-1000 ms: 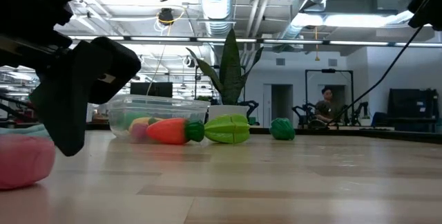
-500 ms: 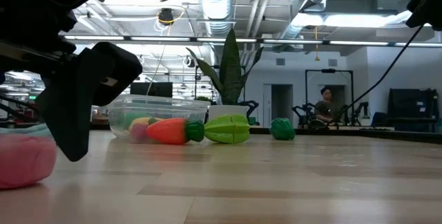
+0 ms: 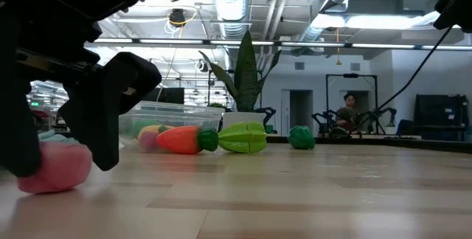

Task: Pick and placing Produce into tupperware
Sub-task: Put the pink peach into the transparent container

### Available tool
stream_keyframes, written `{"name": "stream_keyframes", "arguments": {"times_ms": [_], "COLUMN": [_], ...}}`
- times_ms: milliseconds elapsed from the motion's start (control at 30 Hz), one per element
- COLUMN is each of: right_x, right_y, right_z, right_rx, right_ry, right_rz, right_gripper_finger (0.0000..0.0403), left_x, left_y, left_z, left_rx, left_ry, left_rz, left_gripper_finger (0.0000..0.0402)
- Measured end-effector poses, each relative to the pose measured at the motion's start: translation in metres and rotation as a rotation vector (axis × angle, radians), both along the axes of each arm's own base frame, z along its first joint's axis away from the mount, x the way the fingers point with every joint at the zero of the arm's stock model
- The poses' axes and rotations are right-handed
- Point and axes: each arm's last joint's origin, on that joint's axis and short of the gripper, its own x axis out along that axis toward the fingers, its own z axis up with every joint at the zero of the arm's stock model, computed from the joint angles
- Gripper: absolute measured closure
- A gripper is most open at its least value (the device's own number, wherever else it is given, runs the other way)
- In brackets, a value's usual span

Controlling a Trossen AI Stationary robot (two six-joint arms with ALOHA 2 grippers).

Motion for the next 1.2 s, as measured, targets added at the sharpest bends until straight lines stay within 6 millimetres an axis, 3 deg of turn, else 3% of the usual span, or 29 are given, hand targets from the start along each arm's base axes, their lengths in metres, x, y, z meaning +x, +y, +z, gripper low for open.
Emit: {"name": "stream_keyframes", "arguments": {"times_ms": [233, 700, 967, 1200], "right_x": [0.000, 0.000, 0.000, 0.000], "right_y": [0.000, 0.000, 0.000, 0.000], "right_z": [0.000, 0.000, 0.000, 0.000], "right_rx": [0.000, -0.003, -0.003, -0.003], "right_ry": [0.000, 0.003, 0.003, 0.002], "right_rz": [0.000, 0.001, 0.001, 0.001], "right_gripper_finger": [0.0275, 0.0275, 0.0275, 0.0275], "left_x": [0.002, 0.002, 0.004, 0.018], "left_y": [0.003, 0.003, 0.003, 0.005], "left_z": [0.000, 0.000, 0.002, 0.013], "left_rx": [-0.009, -0.049, -0.072, -0.136], "left_ry": [0.005, 0.023, -0.002, -0.084], "left_rz": [0.030, 0.079, 0.154, 0.222], "left_gripper_finger": [0.0210, 0.0288, 0.0294, 0.0294]}}
